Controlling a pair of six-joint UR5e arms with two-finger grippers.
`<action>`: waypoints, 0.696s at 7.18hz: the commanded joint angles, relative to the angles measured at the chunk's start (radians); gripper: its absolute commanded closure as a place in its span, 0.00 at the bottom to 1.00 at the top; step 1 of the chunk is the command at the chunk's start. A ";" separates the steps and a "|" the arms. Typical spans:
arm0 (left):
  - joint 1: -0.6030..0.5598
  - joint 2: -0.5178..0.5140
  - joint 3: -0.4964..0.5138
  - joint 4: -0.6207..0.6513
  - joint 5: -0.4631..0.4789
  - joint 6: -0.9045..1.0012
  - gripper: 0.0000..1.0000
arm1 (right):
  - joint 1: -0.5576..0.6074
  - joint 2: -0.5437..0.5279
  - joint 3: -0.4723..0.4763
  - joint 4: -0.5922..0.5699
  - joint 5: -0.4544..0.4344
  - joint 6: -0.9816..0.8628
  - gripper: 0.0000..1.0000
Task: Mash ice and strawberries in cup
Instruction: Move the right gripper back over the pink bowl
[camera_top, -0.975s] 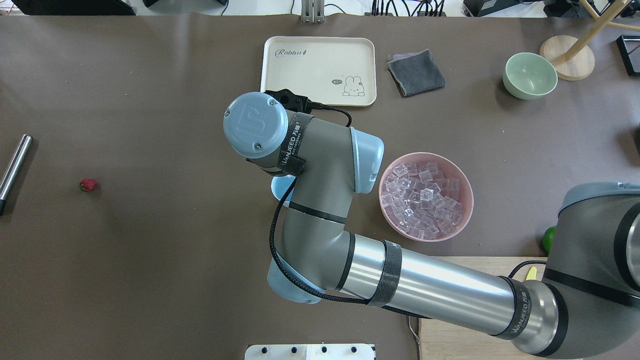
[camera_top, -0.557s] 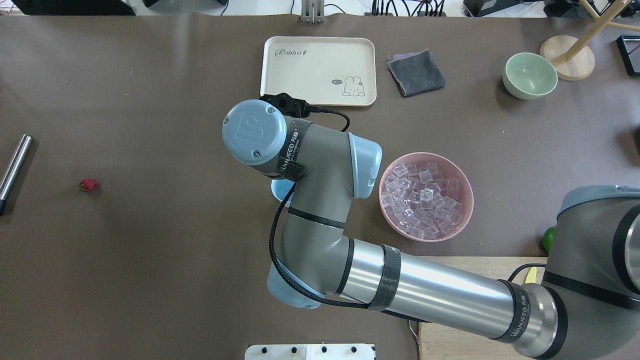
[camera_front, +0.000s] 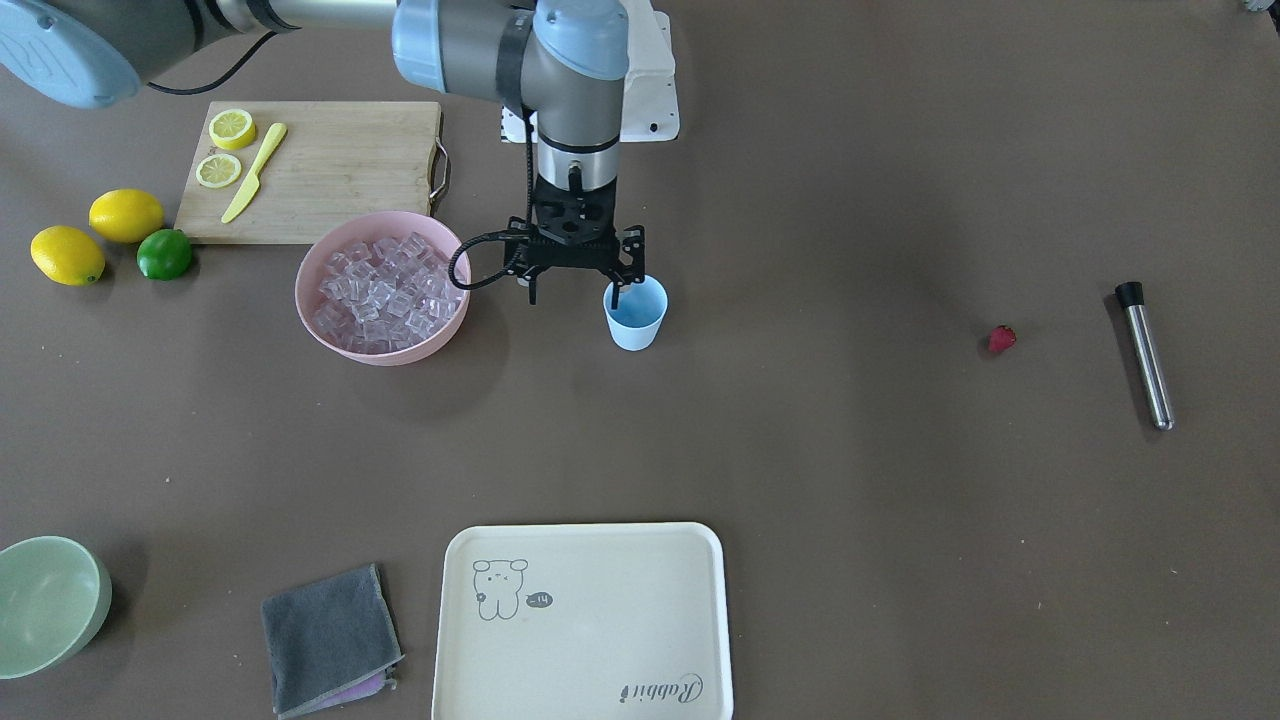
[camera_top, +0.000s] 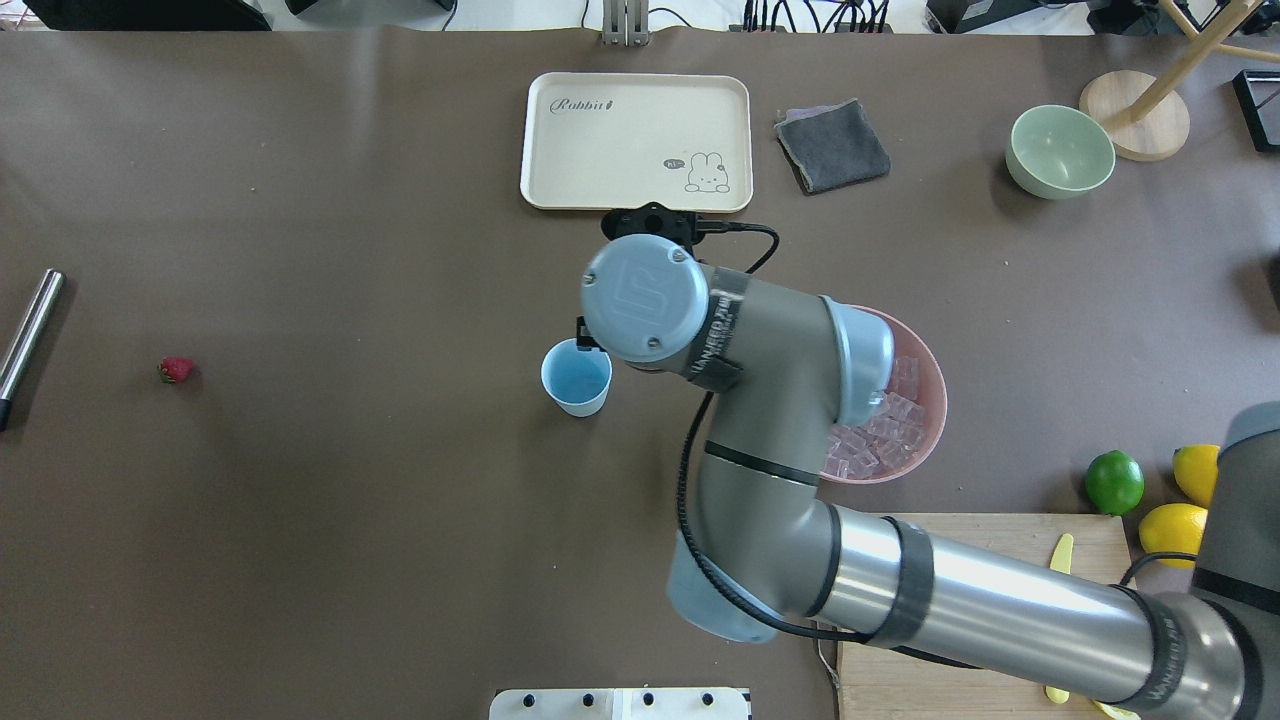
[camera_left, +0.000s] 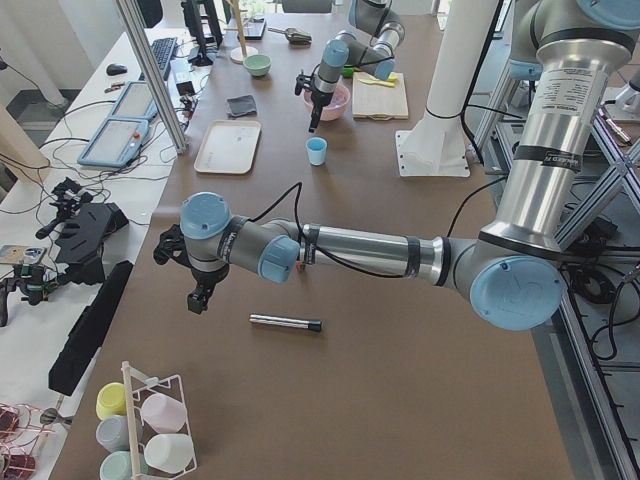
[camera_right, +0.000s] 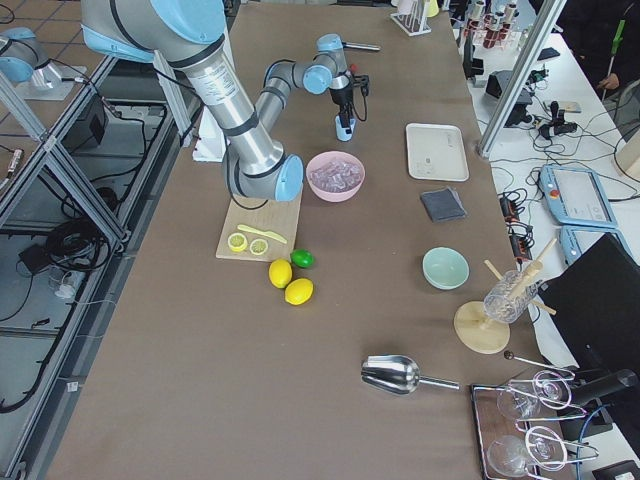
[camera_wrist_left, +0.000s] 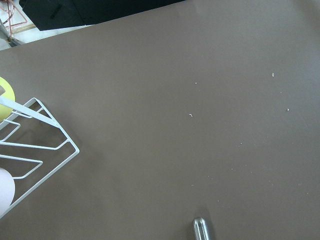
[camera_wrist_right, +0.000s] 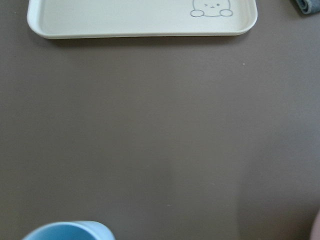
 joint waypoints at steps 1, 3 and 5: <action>-0.001 0.003 -0.003 -0.002 0.000 0.000 0.01 | 0.029 -0.231 0.204 -0.005 0.016 -0.086 0.10; -0.012 0.004 -0.004 -0.004 0.000 0.003 0.01 | 0.046 -0.300 0.267 -0.125 0.035 -0.086 0.10; -0.010 0.001 0.000 -0.001 0.000 0.002 0.01 | 0.029 -0.277 0.257 -0.259 0.039 -0.074 0.13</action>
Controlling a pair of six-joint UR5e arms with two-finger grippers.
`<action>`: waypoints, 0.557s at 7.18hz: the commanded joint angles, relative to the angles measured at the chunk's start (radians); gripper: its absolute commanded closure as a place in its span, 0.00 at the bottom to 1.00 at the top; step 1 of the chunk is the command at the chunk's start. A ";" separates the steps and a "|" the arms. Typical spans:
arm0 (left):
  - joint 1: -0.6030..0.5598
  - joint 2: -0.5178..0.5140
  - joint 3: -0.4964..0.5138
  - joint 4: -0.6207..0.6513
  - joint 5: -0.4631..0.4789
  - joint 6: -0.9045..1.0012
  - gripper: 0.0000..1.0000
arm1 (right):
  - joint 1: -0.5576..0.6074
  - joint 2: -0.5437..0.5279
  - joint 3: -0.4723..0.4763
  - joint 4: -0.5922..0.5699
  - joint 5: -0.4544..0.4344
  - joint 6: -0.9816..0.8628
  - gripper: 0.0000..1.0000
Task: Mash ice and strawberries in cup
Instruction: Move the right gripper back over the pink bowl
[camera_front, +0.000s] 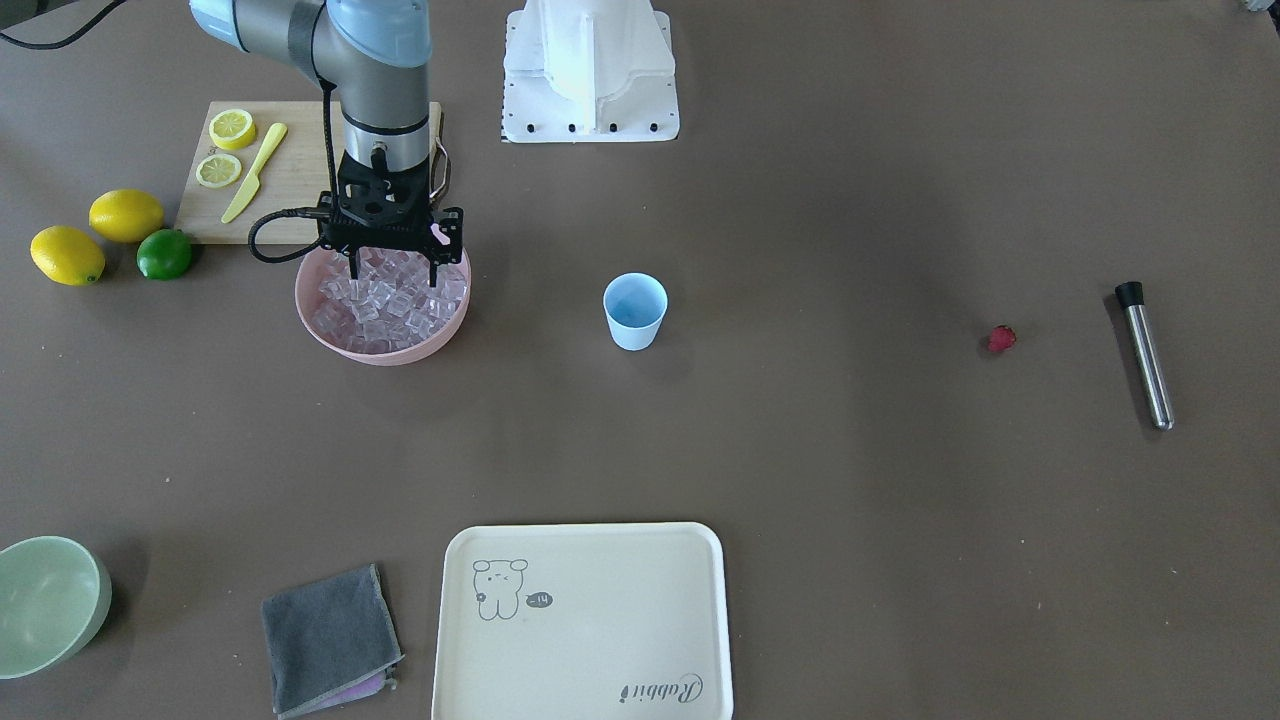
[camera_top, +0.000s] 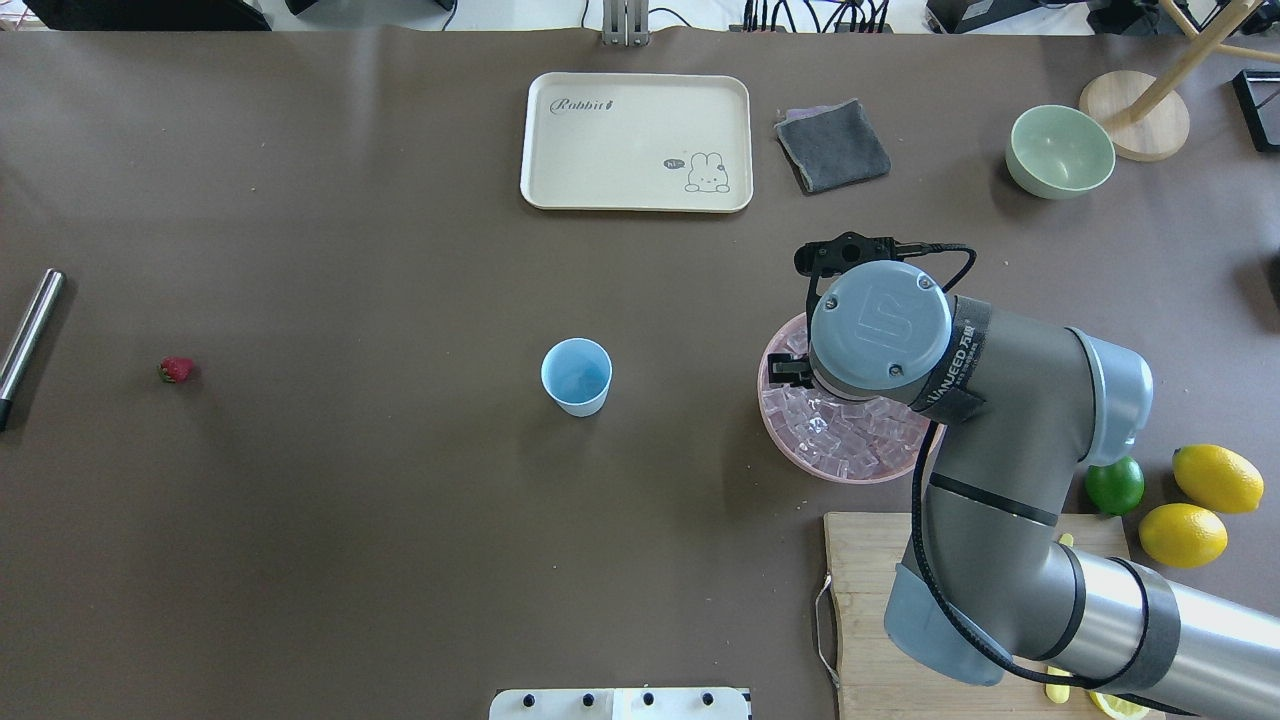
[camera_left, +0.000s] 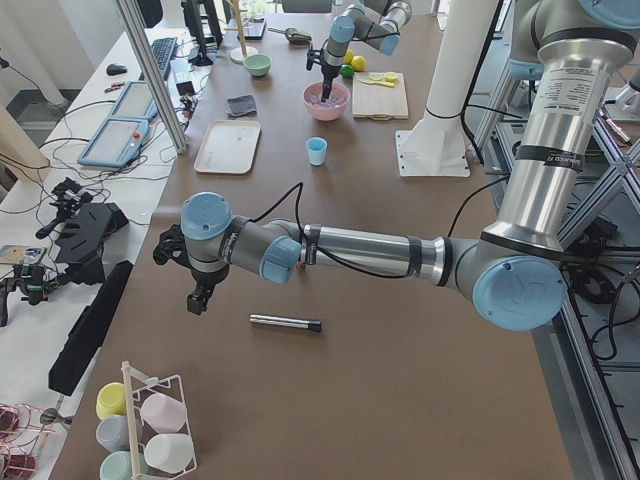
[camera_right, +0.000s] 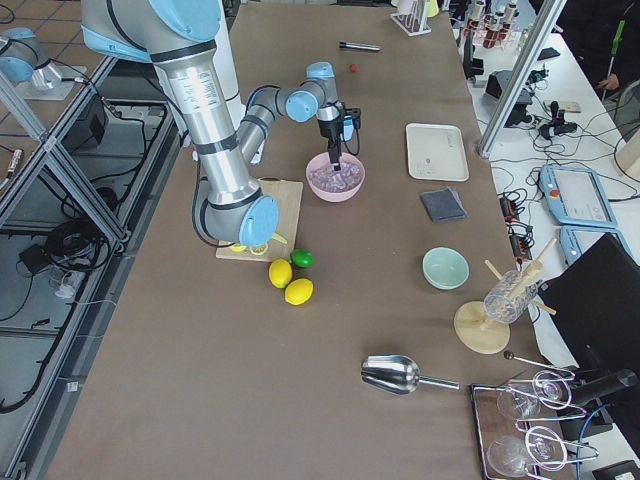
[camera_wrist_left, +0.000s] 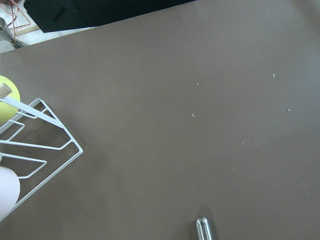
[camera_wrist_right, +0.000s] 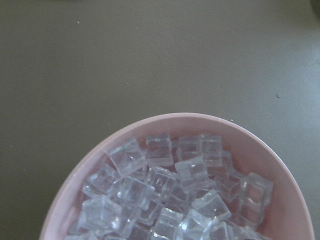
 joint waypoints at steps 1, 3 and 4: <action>0.001 -0.004 0.003 0.002 0.000 0.003 0.01 | -0.014 0.028 -0.013 -0.137 0.001 0.004 0.14; -0.001 -0.005 0.000 0.002 0.000 0.004 0.01 | -0.023 0.064 -0.056 -0.174 -0.004 0.004 0.17; 0.001 -0.004 0.000 0.000 0.000 0.004 0.01 | -0.023 0.066 -0.060 -0.168 -0.005 0.004 0.21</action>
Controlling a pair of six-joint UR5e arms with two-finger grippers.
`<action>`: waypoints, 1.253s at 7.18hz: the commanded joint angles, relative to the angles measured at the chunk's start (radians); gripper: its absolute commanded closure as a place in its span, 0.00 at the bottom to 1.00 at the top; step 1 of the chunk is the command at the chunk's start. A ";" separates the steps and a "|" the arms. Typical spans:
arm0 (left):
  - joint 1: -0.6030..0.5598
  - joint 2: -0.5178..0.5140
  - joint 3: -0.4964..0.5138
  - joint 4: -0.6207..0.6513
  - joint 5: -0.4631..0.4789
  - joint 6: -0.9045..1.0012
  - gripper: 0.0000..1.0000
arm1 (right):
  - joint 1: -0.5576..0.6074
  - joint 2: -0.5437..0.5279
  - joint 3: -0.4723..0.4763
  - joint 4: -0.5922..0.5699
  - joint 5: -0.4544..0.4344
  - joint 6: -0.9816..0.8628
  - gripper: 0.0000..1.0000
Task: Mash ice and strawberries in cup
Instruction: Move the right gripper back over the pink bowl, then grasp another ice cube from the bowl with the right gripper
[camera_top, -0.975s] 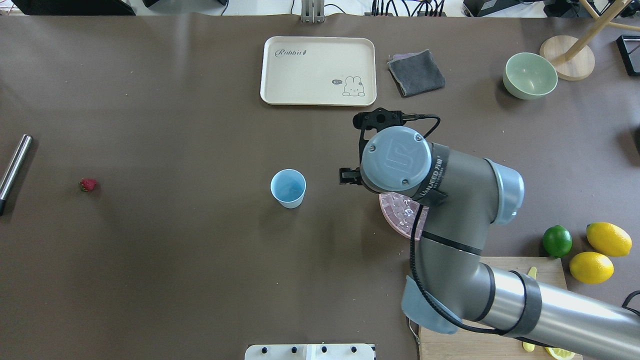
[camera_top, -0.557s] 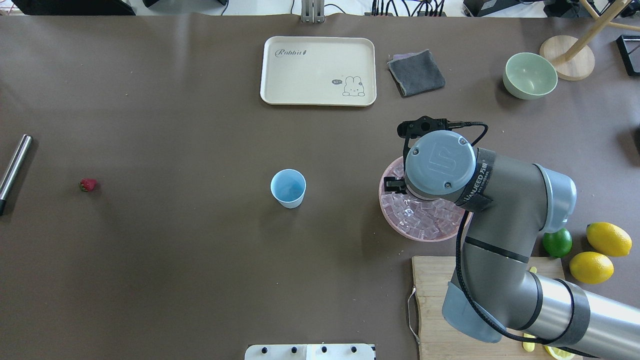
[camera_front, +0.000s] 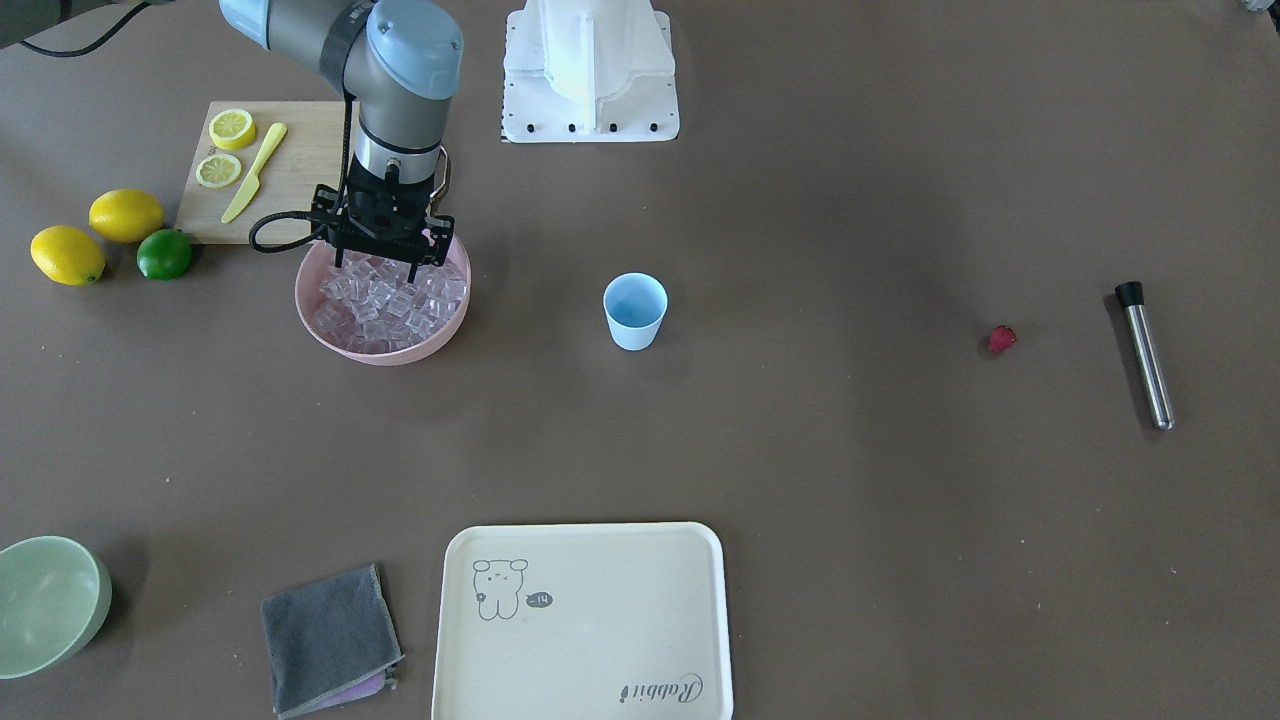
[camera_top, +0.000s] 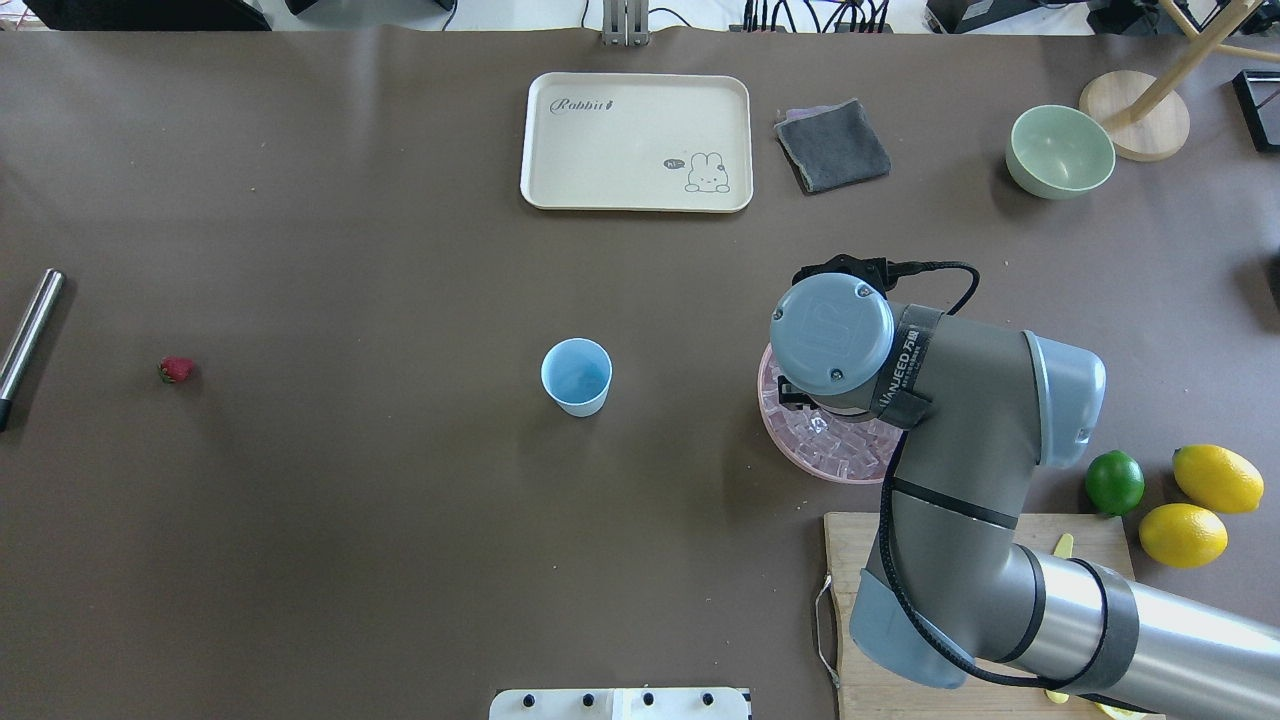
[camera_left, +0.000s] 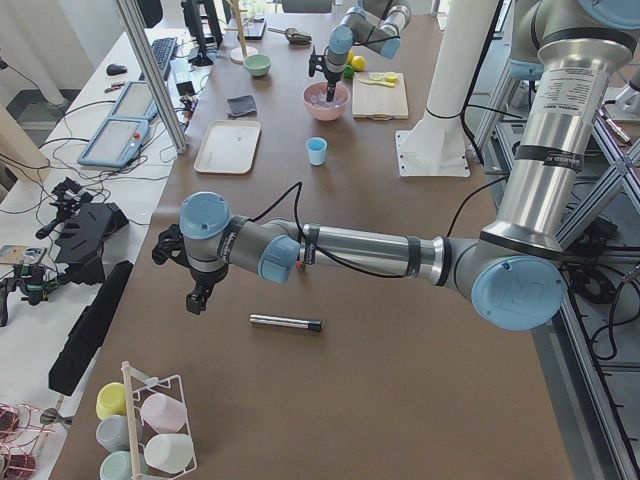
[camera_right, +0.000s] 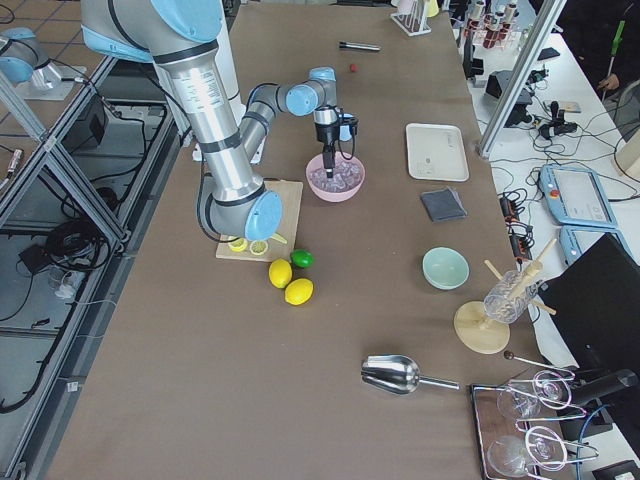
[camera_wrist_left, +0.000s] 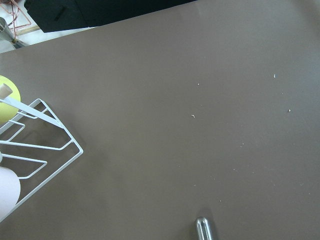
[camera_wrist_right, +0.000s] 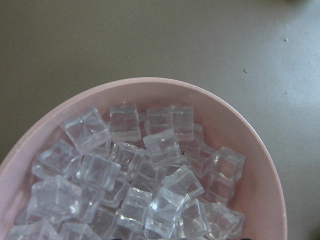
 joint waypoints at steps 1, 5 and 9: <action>-0.001 0.005 -0.006 -0.003 0.000 0.004 0.01 | 0.007 0.064 -0.025 -0.021 -0.005 0.000 0.21; -0.009 0.005 -0.006 -0.003 -0.012 0.005 0.01 | 0.005 0.074 -0.076 -0.016 -0.013 -0.006 0.38; -0.013 0.004 -0.006 -0.002 -0.014 0.005 0.01 | -0.001 0.049 -0.091 -0.013 -0.011 0.000 0.45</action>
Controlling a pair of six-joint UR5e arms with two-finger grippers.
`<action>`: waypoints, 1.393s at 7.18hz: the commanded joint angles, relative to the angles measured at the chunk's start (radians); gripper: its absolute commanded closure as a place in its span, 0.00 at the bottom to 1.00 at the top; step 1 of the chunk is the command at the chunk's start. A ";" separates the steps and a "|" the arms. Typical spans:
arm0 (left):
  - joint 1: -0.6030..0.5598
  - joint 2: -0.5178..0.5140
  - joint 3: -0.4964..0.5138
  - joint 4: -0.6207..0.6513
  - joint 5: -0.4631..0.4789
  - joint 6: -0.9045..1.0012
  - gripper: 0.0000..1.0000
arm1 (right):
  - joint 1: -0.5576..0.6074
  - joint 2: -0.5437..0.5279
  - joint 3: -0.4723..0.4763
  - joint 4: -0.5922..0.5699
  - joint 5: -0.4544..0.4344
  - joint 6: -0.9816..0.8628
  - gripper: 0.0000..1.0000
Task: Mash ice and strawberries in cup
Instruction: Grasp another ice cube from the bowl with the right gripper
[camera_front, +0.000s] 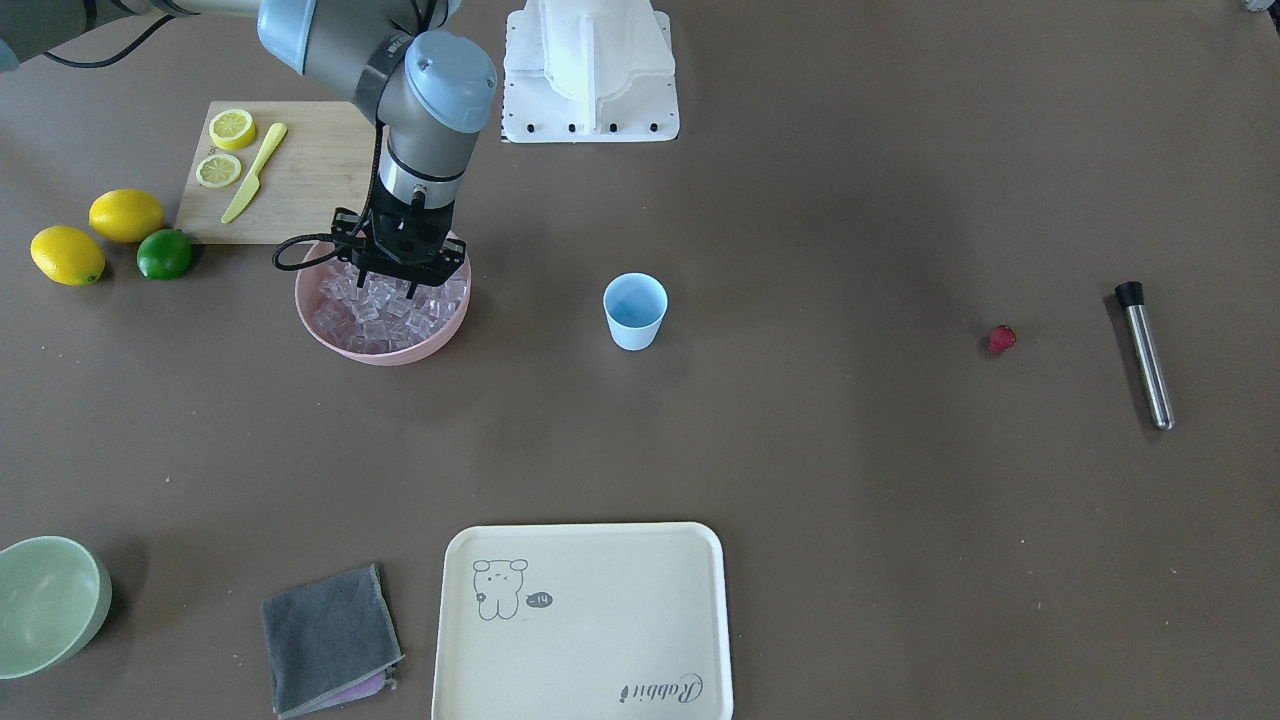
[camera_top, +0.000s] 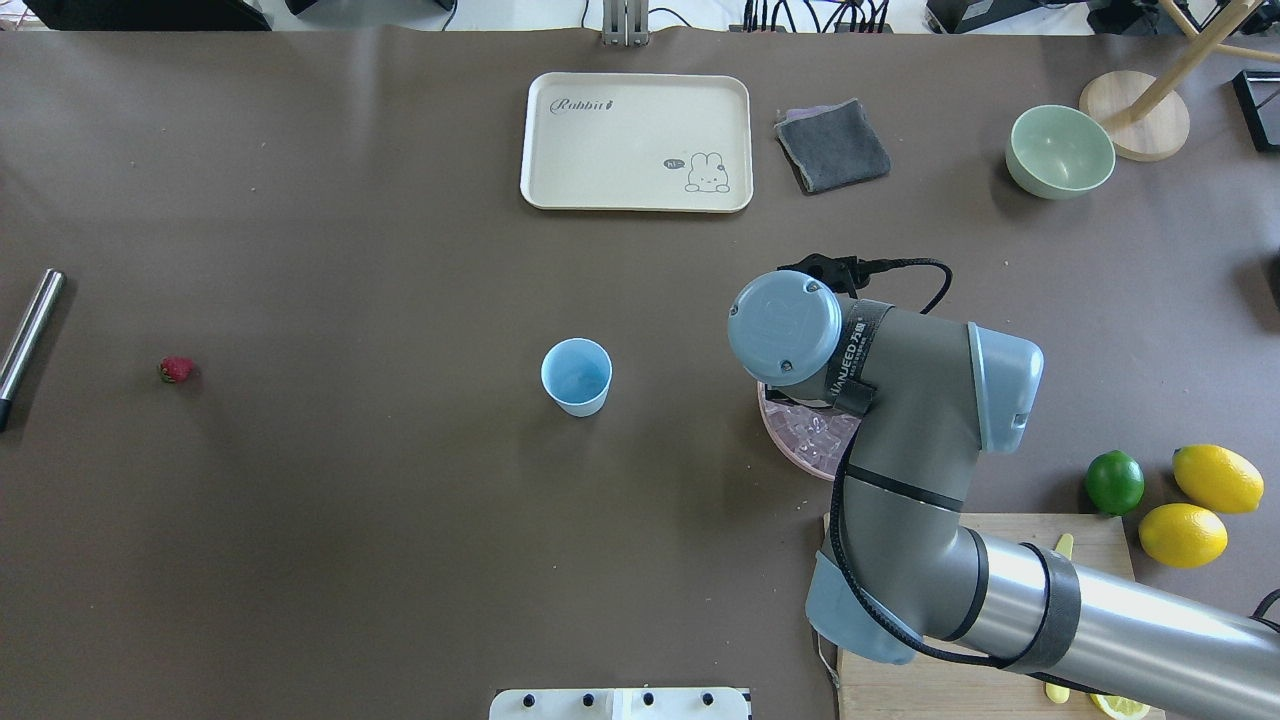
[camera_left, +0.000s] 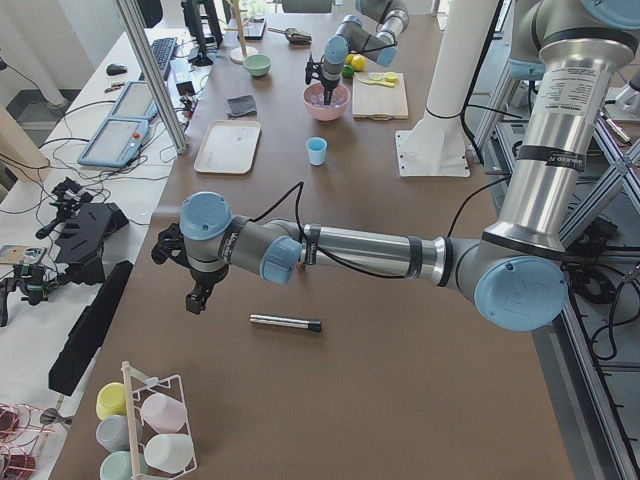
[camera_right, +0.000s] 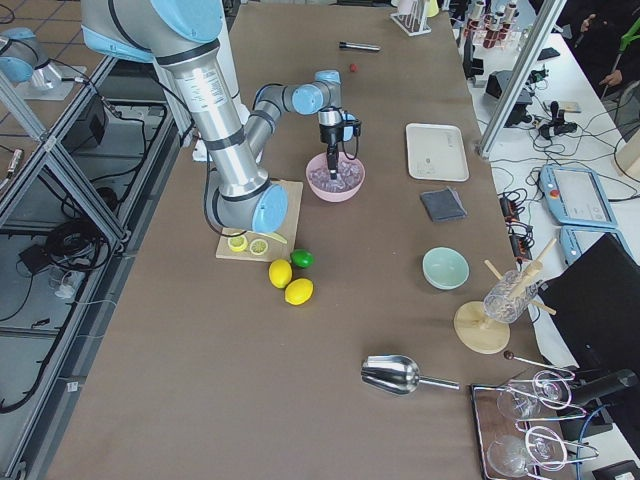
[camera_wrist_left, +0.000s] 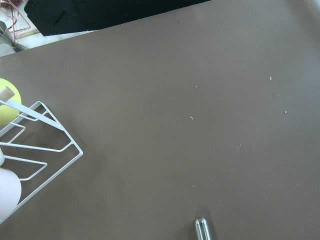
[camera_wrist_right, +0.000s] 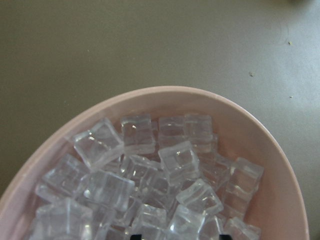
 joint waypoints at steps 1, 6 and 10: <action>0.000 0.000 0.000 0.000 0.000 0.000 0.01 | 0.000 0.003 -0.005 0.002 0.001 0.002 0.53; -0.004 0.001 0.000 0.000 0.000 0.000 0.01 | 0.009 0.000 -0.002 0.002 0.008 -0.009 0.79; -0.004 0.001 0.002 0.002 0.000 -0.002 0.01 | 0.072 0.056 0.098 0.063 0.063 0.020 0.79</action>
